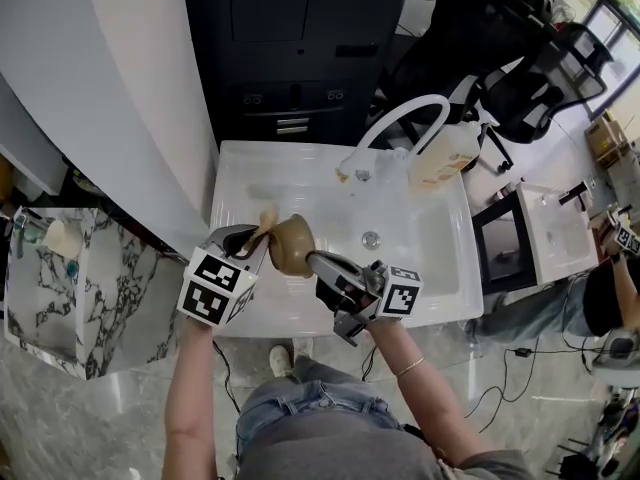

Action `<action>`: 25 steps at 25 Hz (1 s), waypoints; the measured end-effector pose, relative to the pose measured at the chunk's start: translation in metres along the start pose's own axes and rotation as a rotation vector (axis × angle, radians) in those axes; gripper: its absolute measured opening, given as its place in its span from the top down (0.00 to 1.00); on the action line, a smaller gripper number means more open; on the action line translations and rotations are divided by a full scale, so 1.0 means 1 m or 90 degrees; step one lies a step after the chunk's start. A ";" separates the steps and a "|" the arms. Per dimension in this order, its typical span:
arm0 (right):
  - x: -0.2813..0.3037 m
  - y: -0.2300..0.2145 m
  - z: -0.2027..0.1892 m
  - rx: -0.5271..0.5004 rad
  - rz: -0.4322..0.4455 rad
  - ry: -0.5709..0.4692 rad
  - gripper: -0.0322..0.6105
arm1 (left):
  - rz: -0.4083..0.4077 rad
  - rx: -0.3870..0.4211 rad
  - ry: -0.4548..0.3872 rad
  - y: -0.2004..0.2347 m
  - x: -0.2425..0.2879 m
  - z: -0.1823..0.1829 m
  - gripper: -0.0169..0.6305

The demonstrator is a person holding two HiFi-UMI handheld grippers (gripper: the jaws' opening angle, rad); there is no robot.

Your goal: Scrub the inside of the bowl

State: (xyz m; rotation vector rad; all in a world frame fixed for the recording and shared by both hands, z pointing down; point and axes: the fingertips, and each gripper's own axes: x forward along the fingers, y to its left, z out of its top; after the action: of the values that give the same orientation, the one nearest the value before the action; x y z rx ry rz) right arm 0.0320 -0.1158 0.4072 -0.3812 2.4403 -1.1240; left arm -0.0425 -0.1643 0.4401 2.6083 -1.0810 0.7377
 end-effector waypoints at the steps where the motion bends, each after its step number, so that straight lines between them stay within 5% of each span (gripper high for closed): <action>1: 0.001 -0.002 -0.001 -0.004 -0.005 0.007 0.92 | -0.005 0.005 -0.001 -0.003 0.001 0.002 0.90; 13: 0.016 -0.020 -0.009 -0.039 -0.066 0.044 0.91 | 0.033 0.032 0.004 -0.007 -0.008 0.007 0.90; 25: 0.010 -0.026 0.013 0.024 -0.074 -0.057 0.91 | 0.001 -0.012 -0.048 -0.038 -0.012 0.019 0.90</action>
State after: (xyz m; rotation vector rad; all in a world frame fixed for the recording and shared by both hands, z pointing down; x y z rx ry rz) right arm 0.0311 -0.1450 0.4172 -0.5554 2.3406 -1.1732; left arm -0.0161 -0.1375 0.4169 2.6391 -1.1044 0.6296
